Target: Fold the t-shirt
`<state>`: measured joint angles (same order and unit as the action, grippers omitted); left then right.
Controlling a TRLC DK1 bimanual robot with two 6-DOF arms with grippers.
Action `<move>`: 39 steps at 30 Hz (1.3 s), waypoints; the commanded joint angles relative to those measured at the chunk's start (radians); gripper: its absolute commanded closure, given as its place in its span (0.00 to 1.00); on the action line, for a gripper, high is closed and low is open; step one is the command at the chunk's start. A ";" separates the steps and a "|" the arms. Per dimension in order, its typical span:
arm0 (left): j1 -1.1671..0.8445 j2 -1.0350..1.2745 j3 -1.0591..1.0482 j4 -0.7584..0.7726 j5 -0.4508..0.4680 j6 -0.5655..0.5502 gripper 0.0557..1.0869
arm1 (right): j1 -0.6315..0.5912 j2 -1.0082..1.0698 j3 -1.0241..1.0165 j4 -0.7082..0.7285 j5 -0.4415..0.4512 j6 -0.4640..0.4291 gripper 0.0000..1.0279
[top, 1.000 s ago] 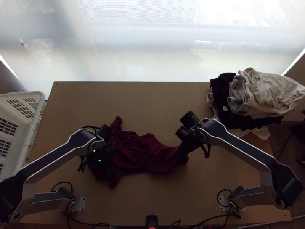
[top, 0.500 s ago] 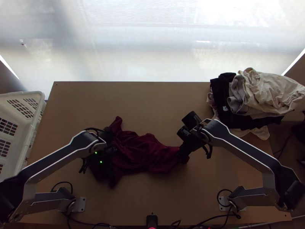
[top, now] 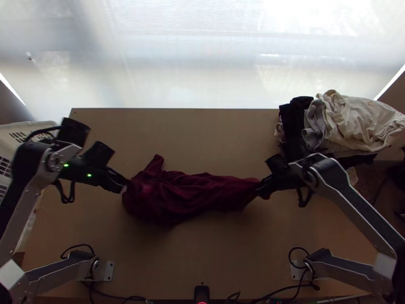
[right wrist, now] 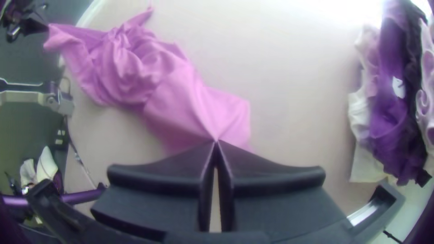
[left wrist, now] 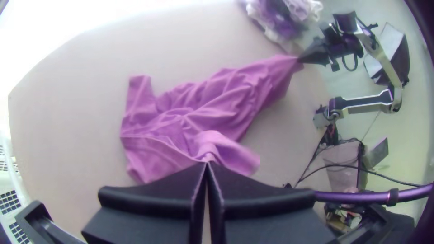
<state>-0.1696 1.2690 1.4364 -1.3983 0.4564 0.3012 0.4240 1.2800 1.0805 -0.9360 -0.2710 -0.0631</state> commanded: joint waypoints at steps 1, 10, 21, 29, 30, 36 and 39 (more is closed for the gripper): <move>0.274 -0.100 0.096 -0.001 0.019 0.039 0.91 | -0.194 -0.153 0.007 0.006 0.001 0.022 0.97; 0.792 -0.227 0.088 0.005 0.073 0.216 0.91 | -0.277 -0.320 -0.010 -0.006 -0.002 0.078 0.97; 0.929 -0.350 -0.291 0.001 0.062 0.503 0.89 | -0.203 -0.298 -0.131 -0.001 -0.014 0.097 0.97; 0.561 -0.464 -0.498 0.009 0.036 0.466 0.77 | -0.047 -0.154 -0.241 0.031 -0.014 0.083 0.97; 0.489 -0.456 -0.513 0.025 0.031 0.446 0.76 | -0.016 -0.117 -0.235 0.032 -0.014 0.069 0.97; 0.194 -0.387 -0.429 0.114 -0.016 0.246 0.35 | 0.078 0.036 -0.212 0.037 -0.011 0.026 0.97; 0.021 -0.364 -0.421 0.202 -0.133 0.182 0.20 | 0.075 0.081 -0.211 0.037 -0.008 0.019 0.97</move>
<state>0.1806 0.8669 1.0035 -1.3159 0.4515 0.6239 0.4408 1.2373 0.8719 -0.9031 -0.2829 -0.0189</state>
